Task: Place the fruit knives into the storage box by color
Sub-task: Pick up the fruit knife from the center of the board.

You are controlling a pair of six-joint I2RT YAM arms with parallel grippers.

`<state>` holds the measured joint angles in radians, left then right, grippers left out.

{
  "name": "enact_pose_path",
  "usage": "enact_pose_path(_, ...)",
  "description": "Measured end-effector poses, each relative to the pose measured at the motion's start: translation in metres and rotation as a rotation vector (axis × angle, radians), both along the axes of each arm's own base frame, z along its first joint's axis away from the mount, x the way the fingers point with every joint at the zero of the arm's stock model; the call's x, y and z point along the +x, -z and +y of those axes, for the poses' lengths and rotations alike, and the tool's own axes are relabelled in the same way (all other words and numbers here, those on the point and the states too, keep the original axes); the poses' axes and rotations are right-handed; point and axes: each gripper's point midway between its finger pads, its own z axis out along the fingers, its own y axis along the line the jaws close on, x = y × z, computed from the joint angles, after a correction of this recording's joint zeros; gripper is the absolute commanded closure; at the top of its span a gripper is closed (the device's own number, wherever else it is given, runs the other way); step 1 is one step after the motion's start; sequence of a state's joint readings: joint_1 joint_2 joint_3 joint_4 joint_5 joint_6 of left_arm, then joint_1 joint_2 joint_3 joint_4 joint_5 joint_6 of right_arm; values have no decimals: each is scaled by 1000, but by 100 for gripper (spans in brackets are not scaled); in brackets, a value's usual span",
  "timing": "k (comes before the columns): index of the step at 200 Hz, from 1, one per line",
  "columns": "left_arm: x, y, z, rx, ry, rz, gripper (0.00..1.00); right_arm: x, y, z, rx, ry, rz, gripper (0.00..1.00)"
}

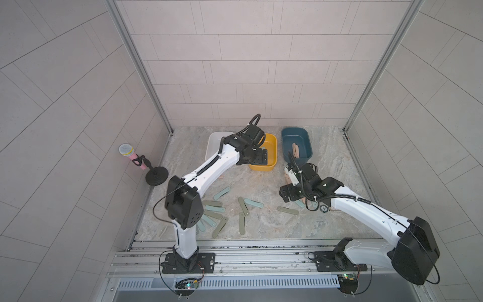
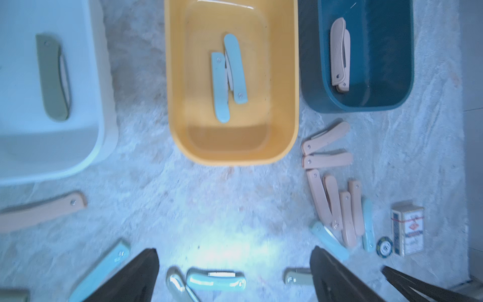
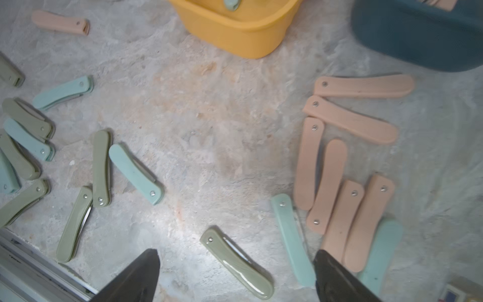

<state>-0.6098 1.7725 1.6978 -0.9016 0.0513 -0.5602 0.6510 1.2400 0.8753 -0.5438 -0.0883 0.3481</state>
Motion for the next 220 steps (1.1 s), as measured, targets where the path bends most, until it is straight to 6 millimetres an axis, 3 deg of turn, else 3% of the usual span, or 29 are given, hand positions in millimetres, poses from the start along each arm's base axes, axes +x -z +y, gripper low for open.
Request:
enact_pose_path(19, -22, 12, 33, 22, -39, 39, 0, -19, 11, 24, -42, -110, 1, 24)
enact_pose_path(41, -42, 48, 77, 65, -113, 138, 0, -33, 27, 56, -96, -236, 8, 31)
enact_pose_path(66, -58, 83, 122, 83, -203, 255, 0, -36, 45, 88, -147, -335, 20, 39)
enact_pose_path(85, -60, 87, 143, 71, -254, 277, 0, -32, 56, 110, -171, -381, 31, 42)
enact_pose_path(117, -59, 79, 146, 37, -250, 254, 0, -17, 71, 134, -198, -417, 41, 43)
enact_pose_path(149, -64, 87, 147, 26, -240, 275, 0, -5, 84, 146, -216, -430, 52, 45)
enact_pose_path(186, -68, 92, 148, 22, -235, 292, 0, 7, 101, 144, -226, -412, 97, 61)
enact_pose_path(220, -68, 94, 148, 18, -235, 290, 0, 20, 101, 141, -219, -380, 109, 74)
